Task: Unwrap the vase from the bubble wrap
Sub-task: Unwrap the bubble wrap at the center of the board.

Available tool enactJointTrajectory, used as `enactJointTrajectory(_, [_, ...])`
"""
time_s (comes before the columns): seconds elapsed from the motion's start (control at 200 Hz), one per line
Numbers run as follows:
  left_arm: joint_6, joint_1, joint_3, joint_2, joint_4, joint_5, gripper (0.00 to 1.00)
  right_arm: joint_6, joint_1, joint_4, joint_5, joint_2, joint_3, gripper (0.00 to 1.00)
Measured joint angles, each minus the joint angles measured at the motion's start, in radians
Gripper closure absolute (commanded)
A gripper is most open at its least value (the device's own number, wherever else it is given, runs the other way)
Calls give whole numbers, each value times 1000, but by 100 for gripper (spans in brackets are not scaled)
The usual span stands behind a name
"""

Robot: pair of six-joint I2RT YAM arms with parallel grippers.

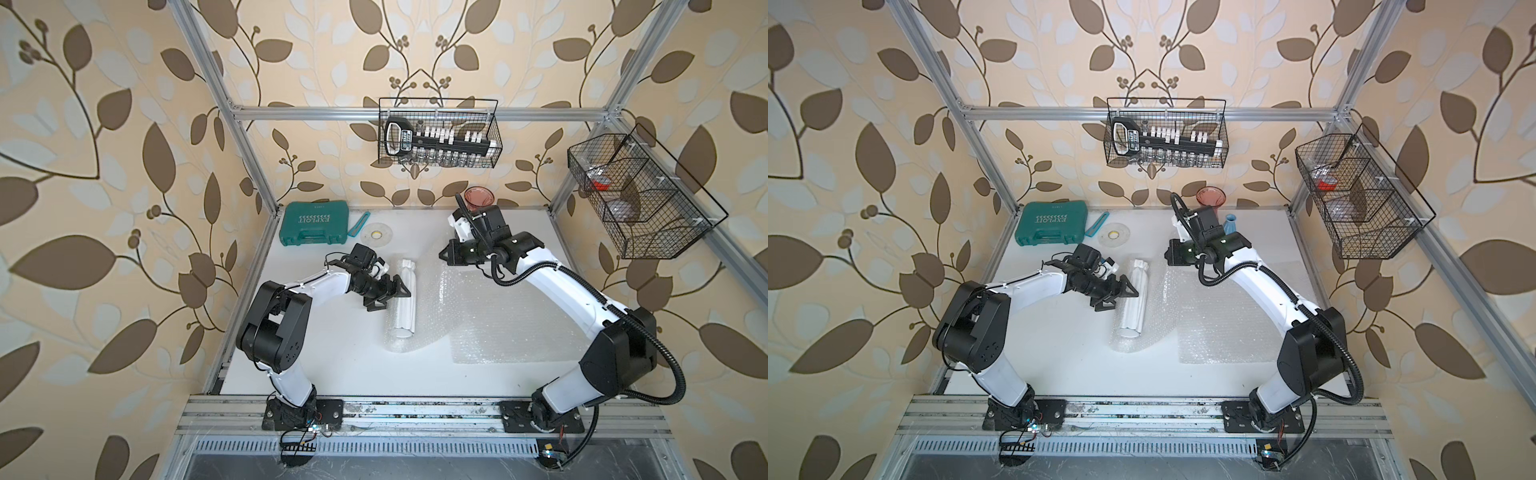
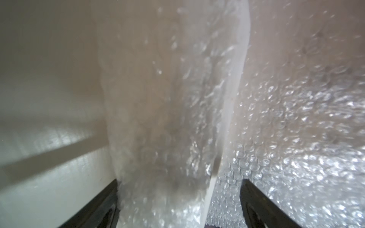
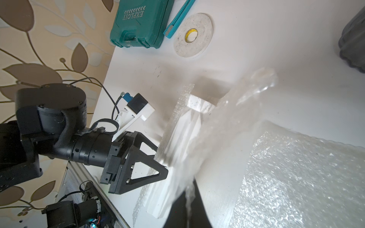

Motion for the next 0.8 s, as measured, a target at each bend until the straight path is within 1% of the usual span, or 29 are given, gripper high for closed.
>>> enactJointTrajectory(0.105, [2, 0, 3, -7, -10, -6, 7, -2, 2, -6, 8, -8, 0, 100])
enactJointTrajectory(0.28, [-5, 0, 4, -9, 10, 29, 7, -2, 3, -8, 18, -15, 0, 100])
enactJointTrajectory(0.38, [-5, 0, 6, -9, 4, 19, 6, -3, 3, -8, 24, -20, 0, 100])
enactJointTrajectory(0.45, [-1, 0, 19, -9, -25, -12, 5, -3, 3, -8, 29, -21, 0, 100])
enactJointTrajectory(0.545, [16, 0, 47, -18, -80, -88, 5, -3, 3, -8, 37, -21, 0, 100])
enactJointTrajectory(0.675, [51, 0, 89, -64, -157, -188, 6, -3, 3, -8, 48, -21, 0, 100])
enactJointTrajectory(0.805, [89, -5, 132, -109, -206, -229, 7, -2, 3, -8, 56, -21, -4, 100])
